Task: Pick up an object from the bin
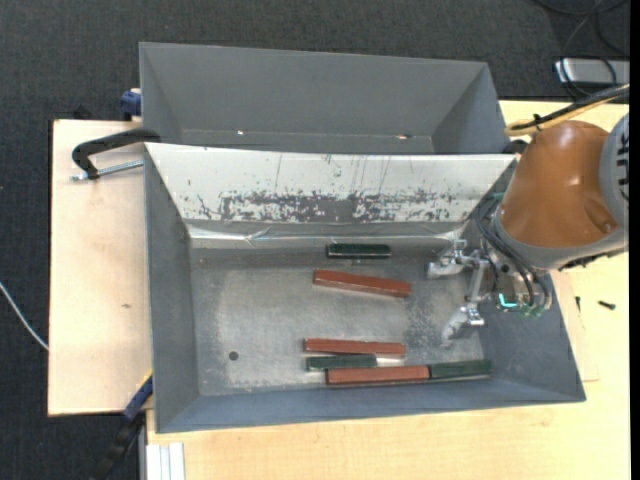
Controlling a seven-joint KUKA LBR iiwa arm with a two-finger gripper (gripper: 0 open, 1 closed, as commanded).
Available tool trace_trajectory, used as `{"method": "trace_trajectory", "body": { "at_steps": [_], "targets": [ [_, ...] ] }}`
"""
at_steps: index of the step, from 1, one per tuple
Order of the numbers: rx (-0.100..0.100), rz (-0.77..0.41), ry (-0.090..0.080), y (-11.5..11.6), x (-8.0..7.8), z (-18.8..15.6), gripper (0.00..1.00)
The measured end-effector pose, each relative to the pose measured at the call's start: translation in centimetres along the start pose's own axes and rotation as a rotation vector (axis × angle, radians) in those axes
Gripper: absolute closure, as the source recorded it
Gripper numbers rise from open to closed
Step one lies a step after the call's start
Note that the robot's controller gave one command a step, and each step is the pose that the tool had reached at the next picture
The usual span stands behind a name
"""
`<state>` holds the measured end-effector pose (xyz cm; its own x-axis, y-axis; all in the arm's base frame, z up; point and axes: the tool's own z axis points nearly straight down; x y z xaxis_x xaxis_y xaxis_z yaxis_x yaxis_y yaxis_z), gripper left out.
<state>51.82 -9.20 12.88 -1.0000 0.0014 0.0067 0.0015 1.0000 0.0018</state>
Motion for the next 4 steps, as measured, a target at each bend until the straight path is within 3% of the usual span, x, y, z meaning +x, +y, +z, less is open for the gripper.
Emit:
{"method": "trace_trajectory", "body": {
  "at_steps": [1,2,3,4],
  "targets": [
    [0.001,-0.001,-0.006,0.0,-0.1,-0.4,0.0],
    [0.004,-0.184,-0.007,7.7,-4.8,5.1,1.0],
    [0.004,-0.184,-0.007,7.7,-4.8,5.1,1.0],
    [0.004,-0.171,-0.023,6.0,-5.7,-12.7,1.0]
  ]
}}
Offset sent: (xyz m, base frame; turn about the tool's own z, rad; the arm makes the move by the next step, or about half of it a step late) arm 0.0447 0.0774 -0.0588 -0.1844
